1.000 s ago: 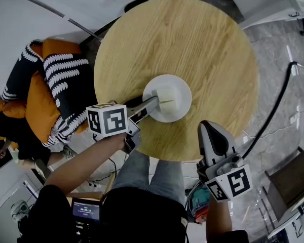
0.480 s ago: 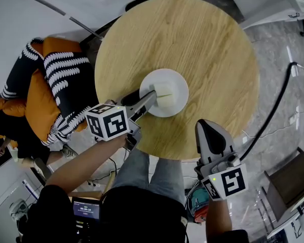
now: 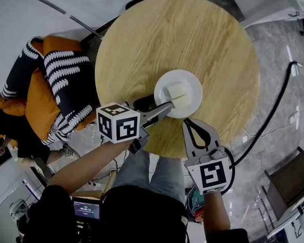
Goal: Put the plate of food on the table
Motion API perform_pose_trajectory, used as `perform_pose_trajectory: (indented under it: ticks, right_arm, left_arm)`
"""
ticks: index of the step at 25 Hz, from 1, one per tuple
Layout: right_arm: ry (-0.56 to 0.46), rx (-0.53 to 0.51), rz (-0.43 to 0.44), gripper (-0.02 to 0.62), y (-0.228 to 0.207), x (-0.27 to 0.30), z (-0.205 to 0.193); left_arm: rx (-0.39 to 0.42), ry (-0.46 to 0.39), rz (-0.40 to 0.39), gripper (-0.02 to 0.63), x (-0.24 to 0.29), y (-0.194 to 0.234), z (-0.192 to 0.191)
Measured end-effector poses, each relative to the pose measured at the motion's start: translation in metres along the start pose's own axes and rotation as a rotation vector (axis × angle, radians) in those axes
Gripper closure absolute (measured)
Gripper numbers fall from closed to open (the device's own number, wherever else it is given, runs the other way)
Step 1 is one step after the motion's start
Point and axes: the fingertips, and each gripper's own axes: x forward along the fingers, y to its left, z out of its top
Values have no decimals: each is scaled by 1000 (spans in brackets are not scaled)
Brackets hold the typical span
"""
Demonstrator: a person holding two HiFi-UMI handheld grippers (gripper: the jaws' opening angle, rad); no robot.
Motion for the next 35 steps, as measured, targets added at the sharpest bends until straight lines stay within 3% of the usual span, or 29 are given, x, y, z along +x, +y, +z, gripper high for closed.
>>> perform_pose_trajectory:
  ticks: [2,5,13,21,26,30,35]
  right_arm:
    - [-5,2,3,586,1,1,2]
    - [-21,13,3,586,2,1,5]
    - [-55,68,-1,586,-1,-5,9]
    - [-99,103,-13,586,-8,-20,18]
    - [-118,71,-38,586,-3,-30,33]
    - [-163,67,-42,586,4,-36,46]
    - [-186,53,-60,586,6,-47,56]
  left_arm:
    - [70,15,53,277,-1,5,-2]
    - [118,-2,87,275,-6,8,3]
    - [106,-66,55,276,-19,3,21]
    - [204,-89,-6,276,-34,-24,25]
    - [329,-113,-48,278,-48,-53,32]
    - [422,-185,-88,315,-65,-75,43]
    - [468,-346,-139,322,-93,-103,64]
